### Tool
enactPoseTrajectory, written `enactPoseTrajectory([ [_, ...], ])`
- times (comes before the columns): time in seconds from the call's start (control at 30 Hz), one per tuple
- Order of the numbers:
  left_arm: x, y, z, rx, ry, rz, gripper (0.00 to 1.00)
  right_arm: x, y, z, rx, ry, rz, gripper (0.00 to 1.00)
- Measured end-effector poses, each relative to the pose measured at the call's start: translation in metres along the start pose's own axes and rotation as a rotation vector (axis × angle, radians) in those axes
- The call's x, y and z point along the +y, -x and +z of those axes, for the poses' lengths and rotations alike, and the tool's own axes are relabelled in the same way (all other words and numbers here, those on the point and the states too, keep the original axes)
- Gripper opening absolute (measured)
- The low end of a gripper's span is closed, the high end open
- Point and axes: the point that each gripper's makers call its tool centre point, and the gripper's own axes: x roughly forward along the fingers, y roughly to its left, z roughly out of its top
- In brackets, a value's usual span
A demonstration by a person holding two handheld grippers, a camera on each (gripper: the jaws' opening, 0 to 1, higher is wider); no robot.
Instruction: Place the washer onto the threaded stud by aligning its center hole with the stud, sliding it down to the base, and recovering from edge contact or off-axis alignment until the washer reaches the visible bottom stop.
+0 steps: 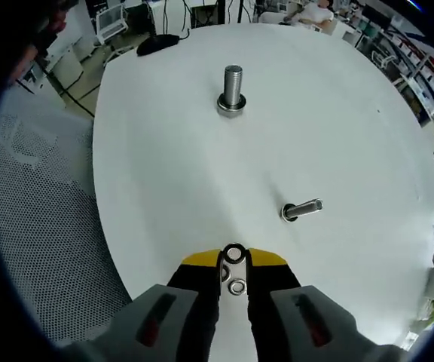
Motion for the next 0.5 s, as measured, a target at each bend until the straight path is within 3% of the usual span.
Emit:
enactPoseTrajectory([
  [0.5,0.001,0.000,0.001,-0.005,0.001,0.003,0.22,-0.015,0.018,0.008,-0.001,0.015,-0.028,0.14],
])
